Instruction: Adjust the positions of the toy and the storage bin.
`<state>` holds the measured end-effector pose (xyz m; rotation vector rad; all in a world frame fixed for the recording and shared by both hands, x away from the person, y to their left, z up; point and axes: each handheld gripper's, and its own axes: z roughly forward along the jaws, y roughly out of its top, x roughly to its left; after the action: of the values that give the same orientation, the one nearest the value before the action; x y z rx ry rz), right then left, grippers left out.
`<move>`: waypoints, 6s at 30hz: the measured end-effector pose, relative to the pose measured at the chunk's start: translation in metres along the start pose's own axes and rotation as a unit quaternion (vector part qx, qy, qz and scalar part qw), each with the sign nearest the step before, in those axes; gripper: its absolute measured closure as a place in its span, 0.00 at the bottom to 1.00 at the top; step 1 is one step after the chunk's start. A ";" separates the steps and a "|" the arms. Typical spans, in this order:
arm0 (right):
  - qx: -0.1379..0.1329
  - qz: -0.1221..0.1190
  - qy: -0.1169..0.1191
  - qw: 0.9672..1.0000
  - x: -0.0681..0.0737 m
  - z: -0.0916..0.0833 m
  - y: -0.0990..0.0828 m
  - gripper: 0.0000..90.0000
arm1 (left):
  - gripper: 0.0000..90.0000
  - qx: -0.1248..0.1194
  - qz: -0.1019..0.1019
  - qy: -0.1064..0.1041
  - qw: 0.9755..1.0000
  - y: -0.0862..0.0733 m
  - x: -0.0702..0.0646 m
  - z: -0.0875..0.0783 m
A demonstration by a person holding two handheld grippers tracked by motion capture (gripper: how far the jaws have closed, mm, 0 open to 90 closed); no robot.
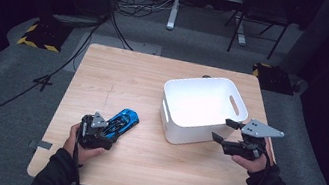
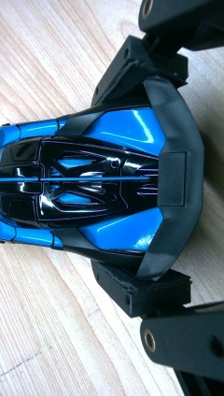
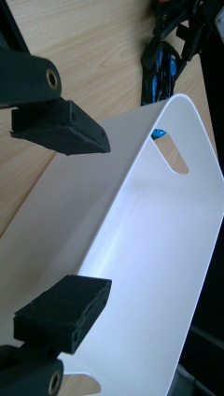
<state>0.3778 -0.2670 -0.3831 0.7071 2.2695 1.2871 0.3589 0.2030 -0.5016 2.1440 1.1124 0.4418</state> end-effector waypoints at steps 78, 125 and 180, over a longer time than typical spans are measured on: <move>0.008 -0.050 -0.028 0.998 0.003 -0.014 0.033 0.38 | 0.26 0.002 -0.001 -0.004 1.000 0.000 0.000 0.000; 0.041 0.093 -0.060 0.993 -0.017 0.024 0.007 0.34 | 0.26 0.002 -0.001 -0.005 1.000 0.000 0.000 0.000; 0.082 0.082 -0.038 0.993 0.031 0.081 -0.087 0.14 | 0.26 0.004 0.000 -0.005 1.000 0.008 0.004 0.007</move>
<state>0.3828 -0.2334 -0.5008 1.0014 2.3127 1.1320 0.3695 0.2000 -0.5014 2.1513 1.1094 0.4269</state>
